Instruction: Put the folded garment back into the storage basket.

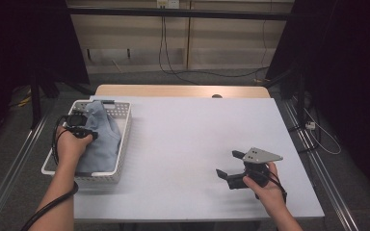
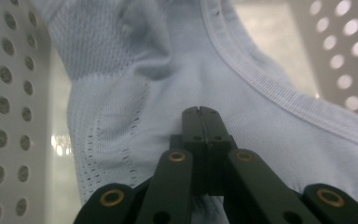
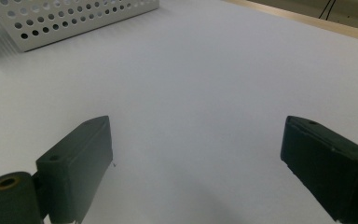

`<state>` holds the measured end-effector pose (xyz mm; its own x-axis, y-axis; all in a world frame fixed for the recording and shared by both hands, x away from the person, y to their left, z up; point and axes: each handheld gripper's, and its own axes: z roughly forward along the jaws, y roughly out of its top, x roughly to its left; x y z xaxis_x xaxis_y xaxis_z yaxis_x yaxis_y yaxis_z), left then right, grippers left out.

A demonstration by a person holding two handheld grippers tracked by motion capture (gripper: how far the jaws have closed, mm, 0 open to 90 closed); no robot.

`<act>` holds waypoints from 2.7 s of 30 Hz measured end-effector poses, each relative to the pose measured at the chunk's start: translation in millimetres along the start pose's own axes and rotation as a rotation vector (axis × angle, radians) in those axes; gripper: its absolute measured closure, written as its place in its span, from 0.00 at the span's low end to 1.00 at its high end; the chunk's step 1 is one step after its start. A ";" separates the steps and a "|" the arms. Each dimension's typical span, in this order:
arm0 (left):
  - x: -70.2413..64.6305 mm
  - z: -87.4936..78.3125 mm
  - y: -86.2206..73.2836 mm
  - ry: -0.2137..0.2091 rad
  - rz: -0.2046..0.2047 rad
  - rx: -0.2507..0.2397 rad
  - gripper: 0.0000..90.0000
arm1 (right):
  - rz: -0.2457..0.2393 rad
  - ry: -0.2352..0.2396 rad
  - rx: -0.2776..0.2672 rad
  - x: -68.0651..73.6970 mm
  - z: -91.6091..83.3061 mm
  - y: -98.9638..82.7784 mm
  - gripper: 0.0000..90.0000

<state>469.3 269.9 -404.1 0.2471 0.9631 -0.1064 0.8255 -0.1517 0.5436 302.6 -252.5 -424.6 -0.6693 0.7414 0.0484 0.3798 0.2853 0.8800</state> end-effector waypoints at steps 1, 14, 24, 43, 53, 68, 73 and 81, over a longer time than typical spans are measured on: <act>-1.1 -3.5 2.4 0.000 0.003 -0.007 0.98 | -0.001 0.001 0.000 0.2 0.0 0.0 0.10; -18.6 -24.2 14.4 -0.083 0.042 -0.006 0.64 | -0.003 0.004 -0.004 -0.5 -0.7 0.0 0.10; -42.3 -38.0 21.4 -0.159 0.099 -0.019 0.45 | 0.003 0.008 0.003 -1.4 1.7 -0.9 0.10; -109.8 -51.4 26.6 -0.311 0.282 -0.029 0.32 | 0.021 0.012 0.005 -3.2 0.1 -2.3 0.10; -142.7 -51.1 21.2 -0.379 0.338 -0.045 0.27 | 0.025 0.016 0.008 -4.1 0.2 -3.5 0.10; -167.3 -41.0 -2.9 -0.470 0.398 -0.055 0.22 | 0.032 0.027 0.016 -4.8 -1.4 -5.6 0.10; -173.5 -37.0 -10.7 -0.493 0.421 -0.056 0.21 | 0.035 0.022 0.018 -5.8 -2.7 -6.5 0.10; -179.4 -33.8 -20.2 -0.520 0.445 -0.059 0.19 | 0.040 0.022 0.027 -6.8 -4.5 -9.5 0.10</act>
<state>391.1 107.7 -367.9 0.7797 0.5782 -0.2402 0.5639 -0.4819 0.6707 300.6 -263.0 -431.1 -0.6668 0.7393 0.0943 0.4239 0.2721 0.8639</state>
